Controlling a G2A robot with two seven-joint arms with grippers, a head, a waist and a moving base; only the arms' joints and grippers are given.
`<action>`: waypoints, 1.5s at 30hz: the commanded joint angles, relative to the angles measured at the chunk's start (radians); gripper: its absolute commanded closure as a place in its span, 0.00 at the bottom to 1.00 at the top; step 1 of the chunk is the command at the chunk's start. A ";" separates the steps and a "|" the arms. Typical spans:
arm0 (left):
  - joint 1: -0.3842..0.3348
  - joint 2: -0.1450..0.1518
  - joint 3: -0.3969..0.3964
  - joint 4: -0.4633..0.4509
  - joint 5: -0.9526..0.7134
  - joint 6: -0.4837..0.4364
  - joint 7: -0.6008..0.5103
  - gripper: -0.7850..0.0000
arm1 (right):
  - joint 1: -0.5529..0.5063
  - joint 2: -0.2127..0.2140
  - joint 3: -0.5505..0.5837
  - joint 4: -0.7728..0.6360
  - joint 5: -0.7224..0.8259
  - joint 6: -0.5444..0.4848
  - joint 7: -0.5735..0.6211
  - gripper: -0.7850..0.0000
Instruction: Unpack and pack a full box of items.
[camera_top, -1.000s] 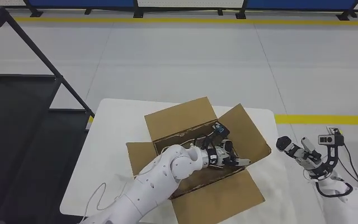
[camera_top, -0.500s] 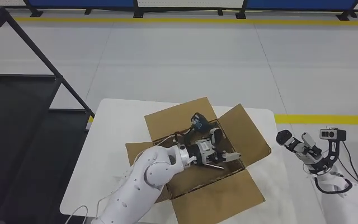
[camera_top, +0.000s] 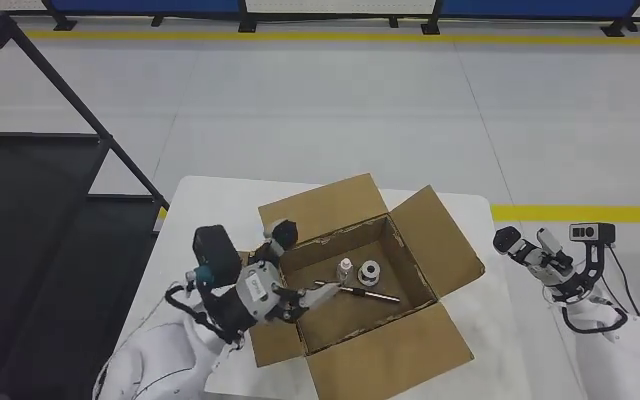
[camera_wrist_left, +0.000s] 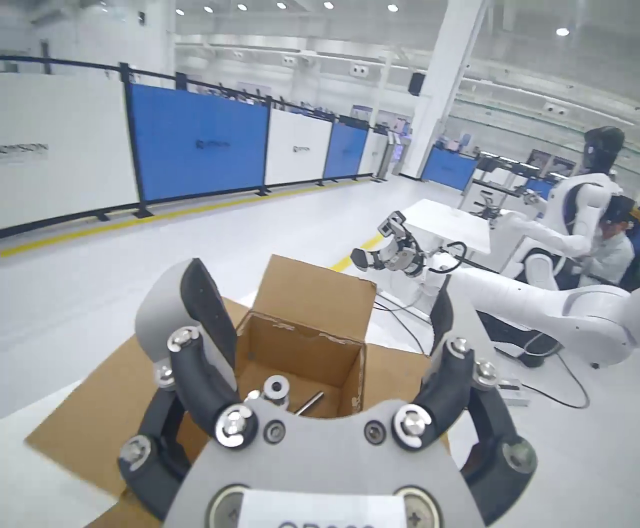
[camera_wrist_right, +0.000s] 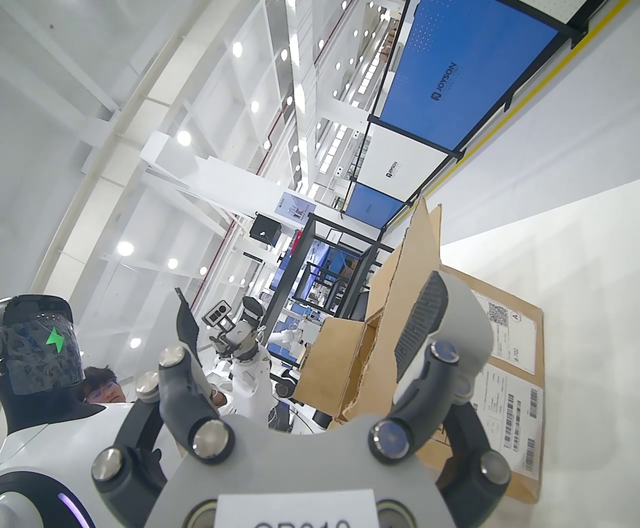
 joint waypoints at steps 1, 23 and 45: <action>0.096 0.004 -0.061 -0.035 0.049 0.003 0.063 0.00 | 0.000 0.000 0.000 0.000 0.000 0.000 0.000 0.00; 0.641 0.021 -0.293 0.052 0.460 -0.329 0.735 0.00 | 0.000 0.000 0.000 0.000 0.000 0.000 0.000 0.00; 0.427 0.019 -0.110 0.250 0.430 -0.085 0.616 0.00 | 0.000 0.000 0.000 0.000 0.000 0.000 0.000 0.00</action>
